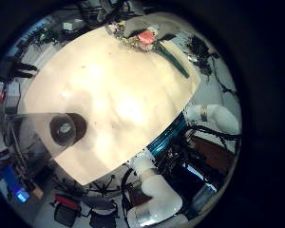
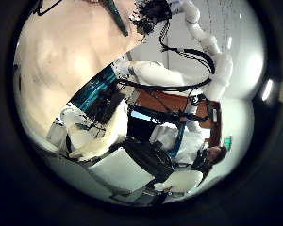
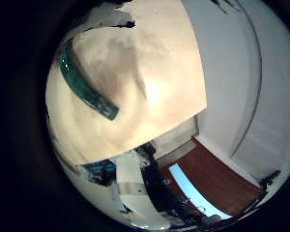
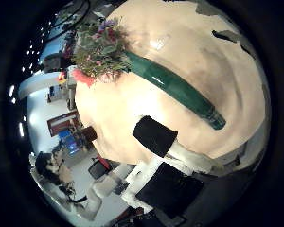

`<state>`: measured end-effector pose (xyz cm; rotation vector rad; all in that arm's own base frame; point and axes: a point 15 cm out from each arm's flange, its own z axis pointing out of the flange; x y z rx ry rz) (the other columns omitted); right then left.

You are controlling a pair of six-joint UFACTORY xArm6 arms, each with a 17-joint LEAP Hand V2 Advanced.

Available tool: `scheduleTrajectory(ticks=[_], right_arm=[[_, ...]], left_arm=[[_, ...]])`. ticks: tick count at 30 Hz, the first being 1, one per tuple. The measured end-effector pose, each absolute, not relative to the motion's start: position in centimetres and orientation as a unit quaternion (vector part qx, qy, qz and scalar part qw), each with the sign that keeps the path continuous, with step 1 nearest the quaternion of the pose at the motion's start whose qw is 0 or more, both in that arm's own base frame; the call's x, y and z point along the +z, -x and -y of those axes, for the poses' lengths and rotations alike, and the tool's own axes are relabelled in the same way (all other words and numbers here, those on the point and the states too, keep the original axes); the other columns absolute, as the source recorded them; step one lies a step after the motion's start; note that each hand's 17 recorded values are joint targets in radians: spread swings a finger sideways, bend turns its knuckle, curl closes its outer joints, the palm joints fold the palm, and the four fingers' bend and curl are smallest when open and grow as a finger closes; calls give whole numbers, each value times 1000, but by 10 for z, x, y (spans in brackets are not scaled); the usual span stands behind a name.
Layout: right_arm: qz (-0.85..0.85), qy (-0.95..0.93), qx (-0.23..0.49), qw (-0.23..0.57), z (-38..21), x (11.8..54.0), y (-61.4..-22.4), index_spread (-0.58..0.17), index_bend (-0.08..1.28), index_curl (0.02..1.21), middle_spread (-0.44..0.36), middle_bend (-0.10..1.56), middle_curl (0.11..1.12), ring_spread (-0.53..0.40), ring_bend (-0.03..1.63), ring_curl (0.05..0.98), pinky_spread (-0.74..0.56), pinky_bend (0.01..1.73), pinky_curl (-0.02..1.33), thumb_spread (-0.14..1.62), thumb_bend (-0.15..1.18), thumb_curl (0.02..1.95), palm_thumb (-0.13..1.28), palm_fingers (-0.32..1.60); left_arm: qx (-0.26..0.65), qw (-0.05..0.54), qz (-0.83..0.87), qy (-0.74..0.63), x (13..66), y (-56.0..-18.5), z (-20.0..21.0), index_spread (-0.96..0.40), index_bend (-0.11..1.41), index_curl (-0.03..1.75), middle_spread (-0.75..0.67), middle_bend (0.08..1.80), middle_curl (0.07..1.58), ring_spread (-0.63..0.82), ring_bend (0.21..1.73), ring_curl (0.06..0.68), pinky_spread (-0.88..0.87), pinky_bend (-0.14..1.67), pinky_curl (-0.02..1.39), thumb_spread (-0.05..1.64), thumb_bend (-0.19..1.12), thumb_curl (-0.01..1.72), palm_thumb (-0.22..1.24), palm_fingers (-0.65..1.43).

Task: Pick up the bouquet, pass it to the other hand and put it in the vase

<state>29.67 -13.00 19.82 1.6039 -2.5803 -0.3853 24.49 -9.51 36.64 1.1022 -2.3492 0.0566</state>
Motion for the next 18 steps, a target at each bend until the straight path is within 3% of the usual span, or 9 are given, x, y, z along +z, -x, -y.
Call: scheduleTrajectory(ticks=[7,18], right_arm=[[831,-529,-159,66,115,171,-297,-192,182,411,13,497,433,-106,1049,209,134,832,-6,1099,-21,375,403,468],[830,-533,-150,70,107,154,-311,-183,187,414,15,508,445,-120,1076,233,112,851,-5,1098,-22,377,421,468]], left_arm=[[20,267,873,-408,370,-241,94,-10,193,421,323,181,295,538,430,186,636,259,143,1117,-21,341,387,218],[17,268,870,-414,371,-240,93,-15,192,421,323,181,296,538,431,186,637,257,147,1125,-22,333,378,218]])
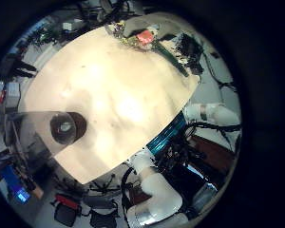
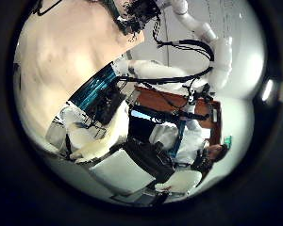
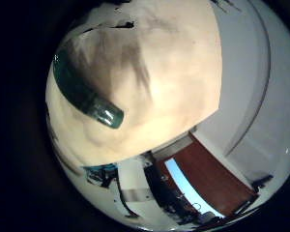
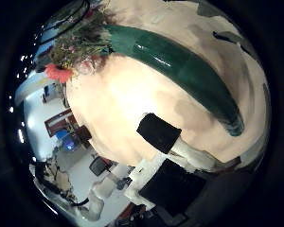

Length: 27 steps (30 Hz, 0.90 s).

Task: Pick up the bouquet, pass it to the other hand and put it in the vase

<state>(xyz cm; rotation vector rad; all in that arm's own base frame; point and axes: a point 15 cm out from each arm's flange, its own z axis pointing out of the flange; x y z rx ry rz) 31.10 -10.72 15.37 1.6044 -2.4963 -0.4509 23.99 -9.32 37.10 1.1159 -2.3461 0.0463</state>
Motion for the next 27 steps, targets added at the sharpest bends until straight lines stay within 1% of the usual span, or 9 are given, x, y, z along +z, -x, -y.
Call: scheduleTrajectory(ticks=[10,16,27], right_arm=[[835,-528,-141,71,117,148,-312,-180,190,424,12,527,461,-129,1087,253,101,857,-7,1107,-21,375,438,467],[833,-523,-157,83,112,135,-294,-176,192,428,0,542,469,-141,1090,262,85,858,-7,1107,-23,375,441,467],[833,-524,-156,85,112,127,-288,-180,196,442,-5,556,480,-147,1088,280,71,863,-7,1107,-23,374,442,462]], left_arm=[[14,272,868,-415,370,-239,95,-19,190,420,323,182,297,538,433,186,638,256,150,1127,-21,332,377,216],[13,271,869,-414,370,-238,95,-19,191,419,323,182,298,535,430,185,638,256,152,1127,-21,332,377,215],[11,272,868,-415,371,-236,95,-20,192,419,324,181,299,534,423,182,638,255,155,1127,-21,332,377,214]])
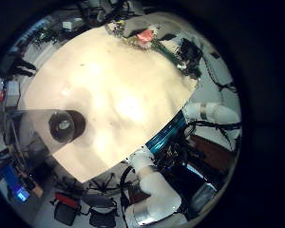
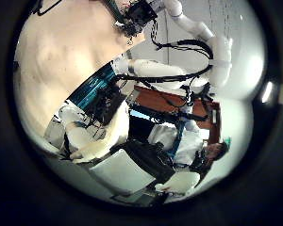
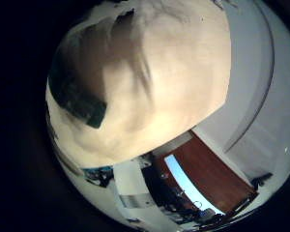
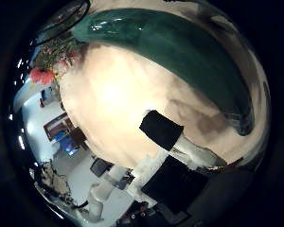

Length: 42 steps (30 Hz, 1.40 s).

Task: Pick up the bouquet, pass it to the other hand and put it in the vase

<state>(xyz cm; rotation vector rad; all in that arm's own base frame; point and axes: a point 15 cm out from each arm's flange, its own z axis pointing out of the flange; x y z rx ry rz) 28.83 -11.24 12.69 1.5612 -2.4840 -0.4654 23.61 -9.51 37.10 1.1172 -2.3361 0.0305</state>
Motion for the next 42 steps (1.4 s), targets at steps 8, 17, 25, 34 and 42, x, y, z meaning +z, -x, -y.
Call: scheduleTrajectory(ticks=[8,17,25,34,42], right_arm=[[833,-524,-155,86,112,124,-289,-225,236,466,-71,673,527,-186,1086,289,22,812,-16,1099,0,401,563,583],[828,-532,-146,97,118,118,-290,-377,365,562,-193,800,613,-260,1165,352,-367,1038,72,1040,0,453,769,1142],[837,-540,-71,53,138,130,-319,-428,757,822,-232,1034,763,-236,1316,471,-343,1358,267,992,6,519,963,1264],[838,-546,21,-15,143,172,-323,-351,1006,941,-185,1243,833,-202,1431,562,-238,1484,385,930,87,680,1173,1203],[831,-547,70,-75,144,250,-313,-300,1070,949,-152,1298,821,-187,1465,599,-206,1489,441,884,63,784,1164,1172]], left_arm=[[11,271,868,-417,373,-235,95,-20,193,421,324,180,296,535,424,182,638,257,157,1127,-21,332,377,212],[11,273,867,-416,374,-233,96,-12,190,421,324,180,297,532,421,185,633,253,161,1128,-21,330,380,209],[12,272,867,-417,376,-232,96,-11,191,418,323,180,298,539,423,189,634,250,162,1129,-19,329,382,206],[12,270,868,-418,377,-230,97,-10,194,418,329,178,297,542,421,191,634,251,164,1129,-21,327,390,202],[13,269,867,-419,380,-231,98,-10,194,419,329,177,294,543,421,191,634,252,166,1132,-21,325,392,201]])
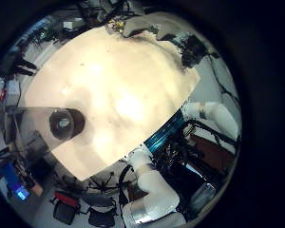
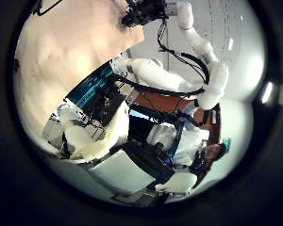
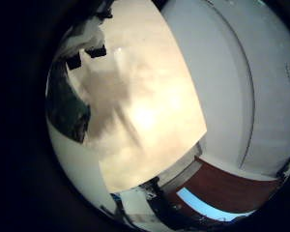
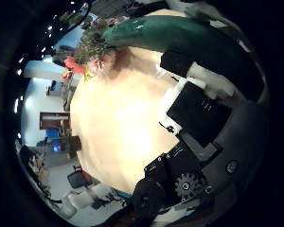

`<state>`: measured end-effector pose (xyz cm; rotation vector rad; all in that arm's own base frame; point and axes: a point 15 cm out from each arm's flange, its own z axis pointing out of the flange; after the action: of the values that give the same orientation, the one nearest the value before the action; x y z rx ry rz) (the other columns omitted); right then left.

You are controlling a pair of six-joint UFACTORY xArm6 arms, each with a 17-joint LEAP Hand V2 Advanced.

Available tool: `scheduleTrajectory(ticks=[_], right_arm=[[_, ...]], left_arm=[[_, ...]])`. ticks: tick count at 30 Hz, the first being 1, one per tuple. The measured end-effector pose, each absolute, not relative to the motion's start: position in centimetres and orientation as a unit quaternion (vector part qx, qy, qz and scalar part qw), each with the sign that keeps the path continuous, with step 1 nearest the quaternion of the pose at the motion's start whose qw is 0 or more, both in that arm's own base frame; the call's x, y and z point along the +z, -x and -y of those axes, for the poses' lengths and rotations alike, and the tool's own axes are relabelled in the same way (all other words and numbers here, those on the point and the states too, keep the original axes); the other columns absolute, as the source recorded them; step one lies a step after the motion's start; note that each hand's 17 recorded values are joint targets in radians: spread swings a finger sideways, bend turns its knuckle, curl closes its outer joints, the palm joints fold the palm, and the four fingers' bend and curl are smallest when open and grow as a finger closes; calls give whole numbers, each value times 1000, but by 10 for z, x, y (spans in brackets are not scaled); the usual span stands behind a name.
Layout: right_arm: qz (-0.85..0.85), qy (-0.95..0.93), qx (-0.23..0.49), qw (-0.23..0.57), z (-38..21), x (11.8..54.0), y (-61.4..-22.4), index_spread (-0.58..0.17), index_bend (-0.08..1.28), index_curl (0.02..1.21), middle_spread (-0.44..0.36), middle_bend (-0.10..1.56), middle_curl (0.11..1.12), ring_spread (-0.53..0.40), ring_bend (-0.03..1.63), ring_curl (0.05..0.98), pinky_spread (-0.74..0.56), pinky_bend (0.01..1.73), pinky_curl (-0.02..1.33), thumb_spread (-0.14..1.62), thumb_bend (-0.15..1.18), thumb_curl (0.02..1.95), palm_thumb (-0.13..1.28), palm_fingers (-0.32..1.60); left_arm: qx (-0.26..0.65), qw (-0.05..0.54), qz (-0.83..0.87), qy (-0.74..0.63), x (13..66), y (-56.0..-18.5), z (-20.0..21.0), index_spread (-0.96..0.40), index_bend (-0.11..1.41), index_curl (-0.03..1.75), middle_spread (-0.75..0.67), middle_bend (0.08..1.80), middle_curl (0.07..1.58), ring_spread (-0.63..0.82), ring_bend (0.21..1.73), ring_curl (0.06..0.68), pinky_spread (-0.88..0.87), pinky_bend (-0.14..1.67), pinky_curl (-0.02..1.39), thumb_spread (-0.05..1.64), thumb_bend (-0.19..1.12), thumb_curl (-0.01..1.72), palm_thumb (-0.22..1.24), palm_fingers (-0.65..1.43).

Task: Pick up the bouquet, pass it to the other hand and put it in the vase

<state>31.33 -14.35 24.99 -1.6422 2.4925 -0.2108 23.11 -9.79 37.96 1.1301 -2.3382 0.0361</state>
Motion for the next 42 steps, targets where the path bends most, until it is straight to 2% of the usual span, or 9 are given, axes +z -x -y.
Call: scheduleTrajectory(ticks=[9,19,26,32,39,42], right_arm=[[-798,565,-70,195,111,349,-329,-267,1107,934,-135,1322,800,-179,1479,614,-198,1464,486,849,58,891,1166,1168],[-758,553,-21,345,86,441,-327,-241,1142,906,-125,1347,776,-176,1483,625,-196,1427,540,830,48,1007,1155,1168],[-710,562,21,425,55,475,-331,-229,1162,887,-122,1357,761,-175,1485,628,-195,1397,575,828,40,1075,1148,1170],[-621,583,100,515,0,511,-324,-224,1170,876,-120,1363,752,-174,1486,628,-196,1380,598,825,34,1118,1147,1171],[-534,600,196,563,-43,536,-304,-220,1179,863,-119,1371,742,-173,1493,630,-200,1356,631,826,25,1163,1149,1169],[-515,602,210,572,-50,539,-300,-219,1182,859,-119,1373,739,-173,1493,630,-202,1352,644,826,20,1175,1150,1169]], left_arm=[[24,264,864,-429,388,-242,98,-10,193,420,325,180,293,543,421,191,635,251,166,1132,-21,324,393,202],[89,288,830,-470,410,-261,88,0,187,413,300,184,300,524,428,193,626,264,167,1132,-21,323,393,223],[190,318,797,-477,447,-277,105,42,172,397,315,189,305,535,439,195,615,284,170,1132,-22,323,387,204],[270,350,764,-470,481,-294,124,77,161,376,323,193,312,533,462,201,610,312,175,1120,-31,317,347,189],[328,404,738,-430,514,-296,147,118,155,350,327,198,327,522,496,208,586,343,183,1084,-37,303,247,182],[351,427,724,-412,526,-296,158,132,154,340,327,202,333,520,507,209,582,353,185,1065,-36,300,214,174]])
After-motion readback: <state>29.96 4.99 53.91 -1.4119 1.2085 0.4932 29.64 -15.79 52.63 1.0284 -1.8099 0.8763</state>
